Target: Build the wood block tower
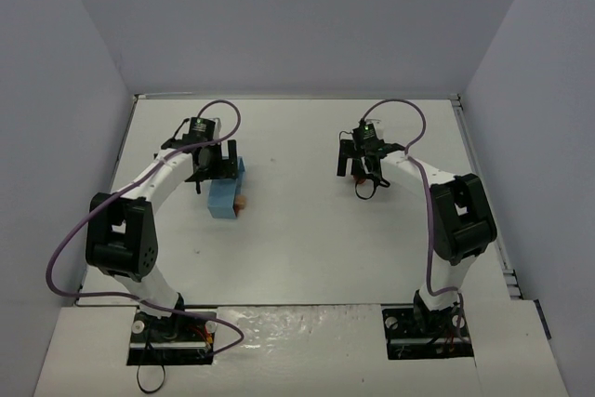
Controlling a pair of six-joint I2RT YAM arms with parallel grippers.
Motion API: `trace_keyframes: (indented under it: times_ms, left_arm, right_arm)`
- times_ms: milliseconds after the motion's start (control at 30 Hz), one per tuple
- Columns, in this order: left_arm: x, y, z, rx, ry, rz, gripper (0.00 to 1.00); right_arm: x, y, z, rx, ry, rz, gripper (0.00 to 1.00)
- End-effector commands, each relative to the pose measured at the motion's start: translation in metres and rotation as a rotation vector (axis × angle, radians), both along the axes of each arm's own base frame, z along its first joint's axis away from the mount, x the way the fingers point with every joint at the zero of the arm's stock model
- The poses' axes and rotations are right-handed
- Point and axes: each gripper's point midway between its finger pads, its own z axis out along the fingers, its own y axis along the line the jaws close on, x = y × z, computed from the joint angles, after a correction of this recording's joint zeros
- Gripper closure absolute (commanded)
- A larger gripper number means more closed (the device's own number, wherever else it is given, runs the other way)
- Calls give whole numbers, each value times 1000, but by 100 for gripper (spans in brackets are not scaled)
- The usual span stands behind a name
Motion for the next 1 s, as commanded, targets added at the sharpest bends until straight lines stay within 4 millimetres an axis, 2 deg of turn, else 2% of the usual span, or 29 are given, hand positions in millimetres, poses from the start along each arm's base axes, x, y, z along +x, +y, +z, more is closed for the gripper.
trace_keyframes:
  times_ms: [0,133,233,500,733,867,933,967]
  left_arm:
    - [13,5,50,-2,-163,34,3]
    - [17,-3,64,-51,-222,6,3]
    - [16,-11,65,-82,-225,-19,3]
    - [8,-16,28,-74,-110,-39,3]
    - [8,-29,17,-77,-80,-73,3]
    - [7,-28,8,-36,-59,-71,3]
    - [6,-24,3,0,-47,-71,6]
    - [5,-21,1,17,-42,-66,11]
  right_arm:
    - [6,-3,33,16,-83,-11,0]
    - [5,-3,35,17,-88,-13,0]
    - [4,-3,37,21,-91,-11,0]
    - [1,-5,36,17,-88,-12,0]
    - [0,-6,35,18,-84,-10,0]
    - [-1,-6,35,17,-85,-11,0]
    - [-1,-6,35,16,-85,-12,0]
    - [-1,-7,34,15,-85,-12,0]
